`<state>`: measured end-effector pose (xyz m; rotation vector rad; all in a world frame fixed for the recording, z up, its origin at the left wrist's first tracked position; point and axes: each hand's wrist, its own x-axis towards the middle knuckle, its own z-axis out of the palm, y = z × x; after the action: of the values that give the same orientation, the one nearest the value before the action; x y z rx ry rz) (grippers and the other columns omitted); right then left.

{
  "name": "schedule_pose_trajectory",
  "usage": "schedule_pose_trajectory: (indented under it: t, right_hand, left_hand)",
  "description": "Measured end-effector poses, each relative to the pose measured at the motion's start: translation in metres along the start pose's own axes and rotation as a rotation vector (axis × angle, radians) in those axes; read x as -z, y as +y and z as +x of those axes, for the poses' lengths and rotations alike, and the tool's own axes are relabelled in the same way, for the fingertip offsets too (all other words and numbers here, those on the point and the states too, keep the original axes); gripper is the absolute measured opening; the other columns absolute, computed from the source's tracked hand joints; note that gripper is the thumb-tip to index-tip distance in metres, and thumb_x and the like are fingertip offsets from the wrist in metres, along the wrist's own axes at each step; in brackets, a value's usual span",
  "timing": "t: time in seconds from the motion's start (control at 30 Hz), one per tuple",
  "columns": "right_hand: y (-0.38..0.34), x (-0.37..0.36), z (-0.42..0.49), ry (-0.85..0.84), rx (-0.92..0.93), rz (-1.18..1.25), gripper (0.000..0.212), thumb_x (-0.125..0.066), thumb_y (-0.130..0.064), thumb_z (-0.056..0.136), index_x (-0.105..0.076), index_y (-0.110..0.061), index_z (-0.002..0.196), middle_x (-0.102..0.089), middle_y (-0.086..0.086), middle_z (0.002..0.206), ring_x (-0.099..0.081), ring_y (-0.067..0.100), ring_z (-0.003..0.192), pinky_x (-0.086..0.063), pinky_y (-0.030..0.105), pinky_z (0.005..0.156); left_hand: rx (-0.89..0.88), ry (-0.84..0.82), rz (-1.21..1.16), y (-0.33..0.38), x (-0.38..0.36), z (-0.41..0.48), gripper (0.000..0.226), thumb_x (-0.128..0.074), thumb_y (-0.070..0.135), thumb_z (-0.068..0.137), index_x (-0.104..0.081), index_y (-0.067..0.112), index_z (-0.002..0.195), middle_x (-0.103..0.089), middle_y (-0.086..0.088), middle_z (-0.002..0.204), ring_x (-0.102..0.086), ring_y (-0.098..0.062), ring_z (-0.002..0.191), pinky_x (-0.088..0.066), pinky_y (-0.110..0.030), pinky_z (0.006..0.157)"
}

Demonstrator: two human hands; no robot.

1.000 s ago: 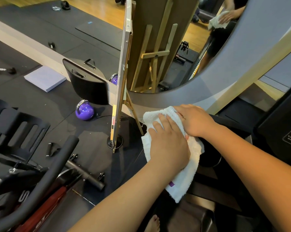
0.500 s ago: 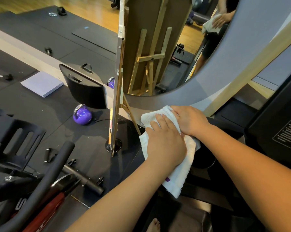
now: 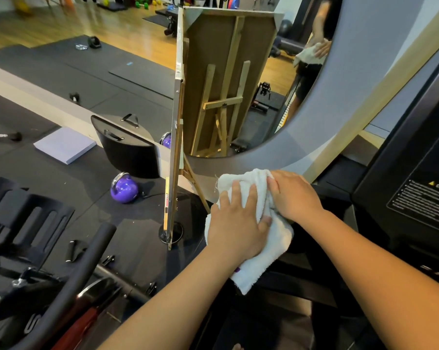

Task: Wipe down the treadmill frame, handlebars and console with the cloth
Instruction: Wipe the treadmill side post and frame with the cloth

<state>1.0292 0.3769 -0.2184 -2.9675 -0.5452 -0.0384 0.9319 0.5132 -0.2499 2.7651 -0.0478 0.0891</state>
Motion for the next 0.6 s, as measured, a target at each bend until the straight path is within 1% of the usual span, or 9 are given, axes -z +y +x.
schedule_pose_trajectory:
  t: [0.07,0.13,0.17,0.2,0.27,0.33,0.4,0.5,0.6]
  right_hand:
    - [0.012,0.005,-0.008,-0.023,-0.069,-0.028,0.037,-0.021,-0.036,0.1,-0.054,-0.032,0.116,-0.063,-0.005,0.115,-0.056,0.024,0.111,-0.037,0.045,0.101]
    - [0.017,0.013,-0.021,-0.067,-0.183,-0.116,0.039,-0.025,-0.034,0.102,-0.046,-0.03,0.134,-0.053,-0.006,0.136,-0.044,0.02,0.129,-0.016,0.052,0.115]
    - [0.017,0.016,-0.028,-0.105,-0.221,-0.179,0.041,-0.031,-0.031,0.102,-0.04,-0.028,0.142,-0.044,-0.006,0.145,-0.035,0.018,0.137,-0.006,0.053,0.118]
    - [0.014,0.019,-0.034,-0.13,-0.234,-0.228,0.046,-0.037,-0.027,0.1,-0.035,-0.025,0.146,-0.037,-0.004,0.151,-0.027,0.017,0.142,-0.001,0.052,0.118]
    - [0.006,0.022,-0.039,-0.072,-0.125,-0.205,0.048,-0.045,-0.022,0.096,-0.041,-0.021,0.143,-0.035,0.0,0.152,-0.024,0.017,0.143,-0.005,0.047,0.119]
    - [-0.006,0.025,-0.032,-0.019,0.044,0.047,0.038,-0.046,-0.027,0.099,-0.053,-0.021,0.136,-0.044,0.0,0.148,-0.033,0.016,0.14,-0.02,0.039,0.118]
    - [-0.01,0.019,-0.02,-0.06,0.156,0.222,0.034,-0.047,-0.03,0.099,-0.059,-0.024,0.131,-0.052,-0.003,0.142,-0.04,0.013,0.135,-0.028,0.033,0.114]
    - [-0.004,0.008,-0.003,-0.08,0.118,0.245,0.034,-0.04,-0.039,0.1,-0.059,-0.035,0.128,-0.054,-0.006,0.14,-0.041,0.011,0.133,-0.029,0.036,0.114]
    - [-0.001,0.002,0.001,-0.111,0.037,0.091,0.052,-0.023,-0.057,0.096,-0.051,-0.039,0.135,-0.049,-0.01,0.144,-0.039,0.014,0.135,-0.027,0.038,0.113]
  left_hand:
    - [0.008,-0.025,-0.011,-0.001,-0.001,-0.002,0.074,-0.028,0.062,0.097,-0.003,0.027,0.156,-0.003,-0.014,0.163,-0.018,-0.039,0.143,-0.031,-0.051,0.107]
    - [0.016,-0.036,0.003,0.0,-0.003,-0.001,0.077,-0.028,0.064,0.096,-0.001,0.025,0.156,-0.001,-0.015,0.164,-0.017,-0.041,0.144,-0.03,-0.053,0.11]
    - [0.022,-0.038,0.013,0.002,-0.003,-0.001,0.078,-0.028,0.064,0.095,0.0,0.025,0.156,-0.001,-0.016,0.163,-0.017,-0.042,0.143,-0.029,-0.054,0.11]
    - [0.029,-0.041,0.021,0.003,-0.003,0.0,0.079,-0.029,0.064,0.095,0.001,0.024,0.156,-0.001,-0.017,0.163,-0.017,-0.044,0.142,-0.029,-0.056,0.109]
    - [0.034,-0.054,0.036,0.006,-0.002,0.002,0.078,-0.029,0.061,0.096,0.003,0.025,0.156,0.0,-0.02,0.162,-0.017,-0.047,0.141,-0.029,-0.058,0.108]
    - [0.018,-0.074,0.073,0.011,0.001,0.007,0.072,-0.027,0.056,0.098,0.004,0.025,0.156,0.002,-0.022,0.162,-0.016,-0.05,0.141,-0.028,-0.061,0.108]
    - [-0.005,-0.106,0.123,0.016,0.002,0.011,0.068,-0.026,0.051,0.101,0.002,0.022,0.156,0.005,-0.022,0.162,-0.01,-0.052,0.143,-0.023,-0.064,0.109]
    - [-0.047,-0.116,0.13,0.015,0.004,0.011,0.065,-0.025,0.048,0.103,0.002,0.023,0.156,0.006,-0.016,0.164,-0.005,-0.051,0.144,-0.017,-0.063,0.112]
    - [-0.076,-0.111,0.056,0.006,0.008,-0.001,0.062,-0.021,0.048,0.104,0.003,0.025,0.157,0.004,-0.01,0.165,-0.005,-0.046,0.145,-0.015,-0.057,0.115]
